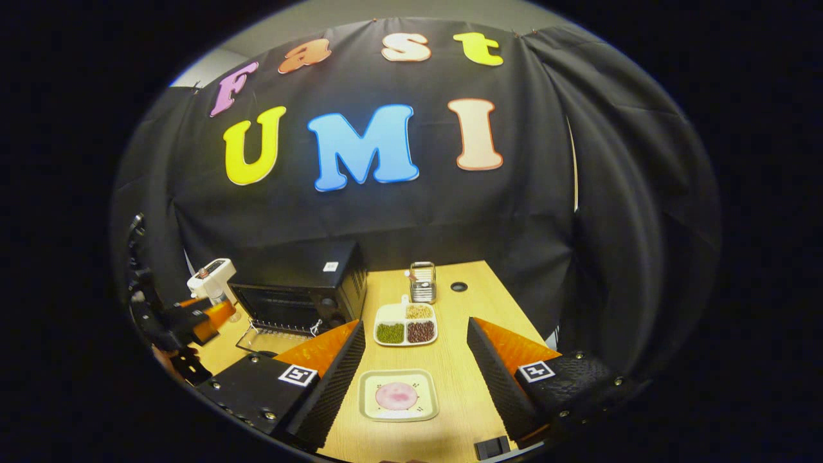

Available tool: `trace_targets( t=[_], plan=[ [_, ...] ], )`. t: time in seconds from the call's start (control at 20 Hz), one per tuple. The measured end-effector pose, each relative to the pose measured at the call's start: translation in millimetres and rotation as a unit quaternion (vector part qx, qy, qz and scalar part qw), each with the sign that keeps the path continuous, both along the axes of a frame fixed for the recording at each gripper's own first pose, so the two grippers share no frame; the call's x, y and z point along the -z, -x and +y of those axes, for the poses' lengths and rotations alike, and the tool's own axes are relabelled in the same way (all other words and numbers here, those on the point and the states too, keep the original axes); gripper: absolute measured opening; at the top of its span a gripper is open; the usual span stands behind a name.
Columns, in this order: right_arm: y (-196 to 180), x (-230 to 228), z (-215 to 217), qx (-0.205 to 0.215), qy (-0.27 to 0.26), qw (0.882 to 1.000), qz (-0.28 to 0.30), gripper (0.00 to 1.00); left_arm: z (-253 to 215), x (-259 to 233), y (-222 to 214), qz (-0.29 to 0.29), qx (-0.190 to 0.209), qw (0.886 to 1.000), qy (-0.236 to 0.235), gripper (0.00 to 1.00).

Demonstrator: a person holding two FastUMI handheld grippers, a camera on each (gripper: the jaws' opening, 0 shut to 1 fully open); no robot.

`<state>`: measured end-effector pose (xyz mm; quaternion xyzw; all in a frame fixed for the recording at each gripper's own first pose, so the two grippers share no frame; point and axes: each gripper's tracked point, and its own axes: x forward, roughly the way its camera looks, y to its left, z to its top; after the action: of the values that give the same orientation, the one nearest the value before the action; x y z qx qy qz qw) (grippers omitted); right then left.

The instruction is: Open the electric oven with the left hand, put the food in, and close the electric oven.

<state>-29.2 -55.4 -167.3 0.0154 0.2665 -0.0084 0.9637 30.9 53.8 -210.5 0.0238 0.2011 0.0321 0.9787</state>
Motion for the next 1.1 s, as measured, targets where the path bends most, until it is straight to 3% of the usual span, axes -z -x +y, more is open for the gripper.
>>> trace_targets(
  t=[0.05, 0.2, 0.4, 0.65, 1.0, 1.1],
  plan=[
    [-3.3, 11.7, -5.1, 0.001, -0.007, 1.000, 0.017, 0.98, -1.0, -19.4, 4.2, -0.017, -0.002, 1.000, 0.001, 0.92],
    [-8.2, 52.7, -20.1, -0.002, 0.001, 0.997, 0.075, 0.98, -0.9, -75.7, 15.2, -0.064, -0.011, 0.998, 0.006, 0.99],
    [-4.0, 98.8, -23.6, -0.022, 0.006, 0.989, 0.147, 0.98, 1.3, -120.4, 36.8, -0.097, -0.009, 0.995, -0.010, 0.98],
    [3.9, 164.9, -27.5, -0.025, -0.041, 0.964, 0.260, 0.98, 12.2, -127.6, 60.9, -0.094, -0.029, 0.995, -0.019, 0.98],
    [2.8, 233.2, -38.9, -0.029, -0.007, 0.942, 0.334, 0.98, 31.3, -111.4, 86.2, -0.062, -0.059, 0.996, -0.023, 0.98],
    [-0.8, 246.0, -35.5, -0.032, 0.004, 0.937, 0.347, 0.90, 36.3, -108.2, 91.2, -0.056, -0.067, 0.996, -0.021, 0.98]
  ],
)
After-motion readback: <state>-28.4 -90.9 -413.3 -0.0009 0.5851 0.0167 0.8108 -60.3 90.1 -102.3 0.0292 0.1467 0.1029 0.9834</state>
